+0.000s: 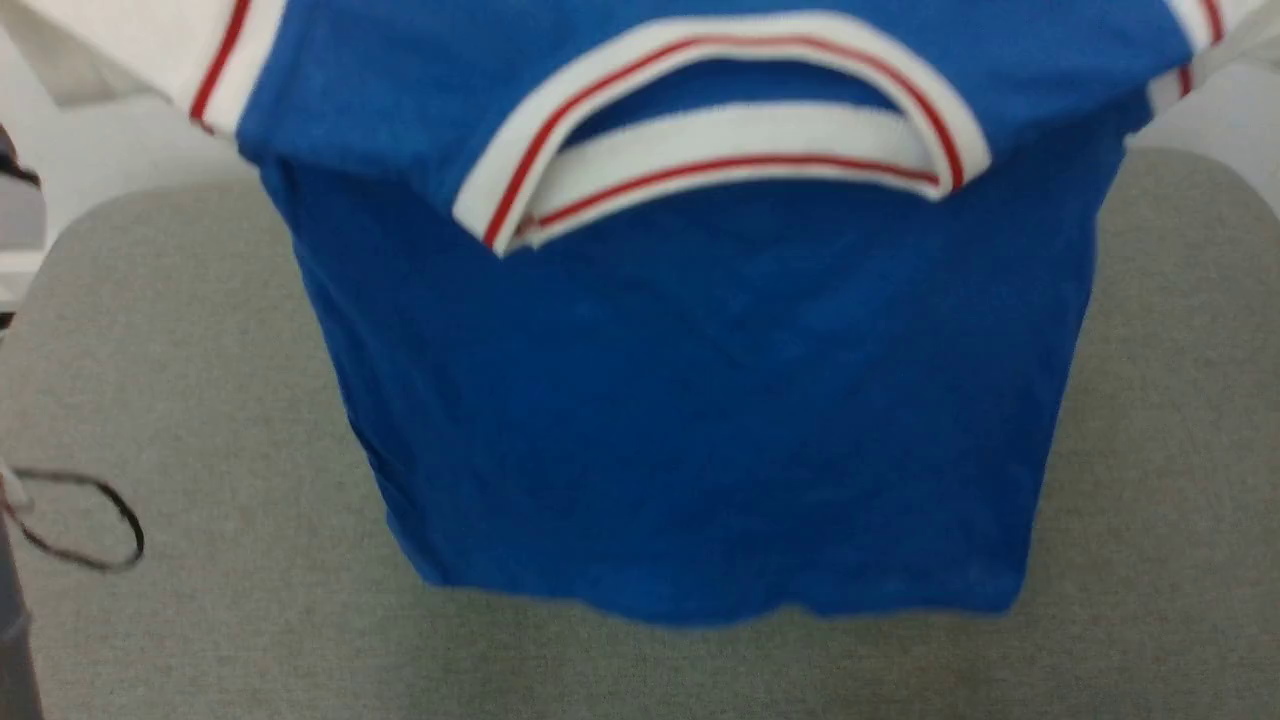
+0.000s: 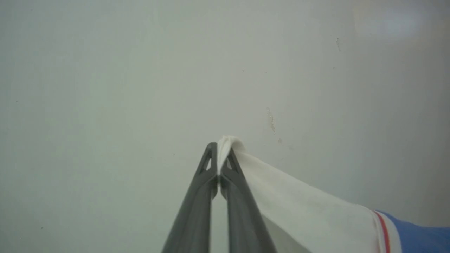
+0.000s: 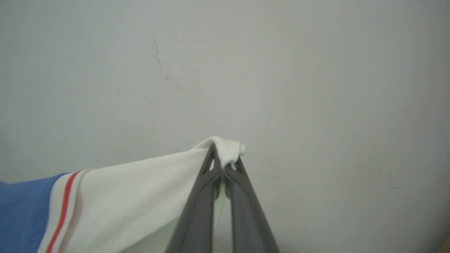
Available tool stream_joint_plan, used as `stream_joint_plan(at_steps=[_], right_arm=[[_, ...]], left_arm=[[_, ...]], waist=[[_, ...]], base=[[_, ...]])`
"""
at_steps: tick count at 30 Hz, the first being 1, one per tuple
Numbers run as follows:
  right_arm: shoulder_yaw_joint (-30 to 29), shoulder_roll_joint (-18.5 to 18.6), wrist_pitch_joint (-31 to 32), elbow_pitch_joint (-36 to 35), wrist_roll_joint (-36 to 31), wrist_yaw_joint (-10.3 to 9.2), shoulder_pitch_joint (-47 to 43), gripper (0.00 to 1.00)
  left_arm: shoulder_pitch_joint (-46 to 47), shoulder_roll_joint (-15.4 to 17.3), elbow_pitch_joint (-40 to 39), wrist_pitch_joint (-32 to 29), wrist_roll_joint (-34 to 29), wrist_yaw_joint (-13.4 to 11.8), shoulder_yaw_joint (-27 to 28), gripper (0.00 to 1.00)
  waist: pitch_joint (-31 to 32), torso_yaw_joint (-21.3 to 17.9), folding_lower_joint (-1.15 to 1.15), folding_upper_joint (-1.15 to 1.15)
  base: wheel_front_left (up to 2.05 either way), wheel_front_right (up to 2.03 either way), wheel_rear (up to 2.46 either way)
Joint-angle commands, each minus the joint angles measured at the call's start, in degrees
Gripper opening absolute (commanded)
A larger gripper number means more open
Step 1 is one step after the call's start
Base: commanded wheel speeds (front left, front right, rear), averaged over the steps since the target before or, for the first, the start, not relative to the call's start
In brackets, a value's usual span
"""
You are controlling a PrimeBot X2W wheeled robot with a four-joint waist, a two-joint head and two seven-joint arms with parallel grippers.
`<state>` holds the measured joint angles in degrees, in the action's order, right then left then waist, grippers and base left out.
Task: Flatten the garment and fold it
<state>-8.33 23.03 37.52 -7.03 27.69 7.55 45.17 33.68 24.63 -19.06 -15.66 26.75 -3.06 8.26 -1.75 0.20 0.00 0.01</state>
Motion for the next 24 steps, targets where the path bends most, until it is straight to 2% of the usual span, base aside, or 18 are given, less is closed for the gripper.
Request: stream_joint_plan(at_steps=[1, 7, 12, 19, 24], right_arm=[[1.1, 1.3, -1.4, 1.8, -0.5, -0.06, 4.1, 0.00], [5.8, 4.1, -7.5, 11.2, -2.2, -0.06, 17.0, 0.00], [9.0, 4.5, -13.1, 21.6, -3.9, -0.06, 28.8, 0.00], [11.5, 3.0, -22.3, 35.9, -9.4, -0.06, 45.6, 0.00], [11.2, 0.6, -29.0, 45.2, -12.5, -0.06, 53.8, 0.00]], left_arm=[[4.2, 1.1, 1.7, -0.4, -0.6, 0.8, -0.9, 0.00], [17.8, 2.4, 10.9, -0.3, -1.4, 2.2, -4.0, 0.00], [30.7, 1.6, 20.1, 1.3, -1.9, 2.3, -6.0, 0.00], [48.6, 0.2, 32.6, 7.9, -3.5, 2.3, -7.5, 0.00], [57.0, -1.2, 40.5, 14.3, -4.6, 2.1, -8.1, 0.00]], waist=[[-6.0, -0.3, 0.00, -0.01], [-15.1, -0.6, 0.00, -0.01], [-22.4, -0.7, 0.00, -0.01], [-30.8, -0.6, 0.00, -0.01], [-34.2, -0.4, 0.00, -0.01]], base=[[0.00, 0.00, 0.00], [0.00, 0.00, 0.00], [0.00, 0.00, 0.00], [0.00, 0.00, 0.00], [0.00, 0.00, 0.00]])
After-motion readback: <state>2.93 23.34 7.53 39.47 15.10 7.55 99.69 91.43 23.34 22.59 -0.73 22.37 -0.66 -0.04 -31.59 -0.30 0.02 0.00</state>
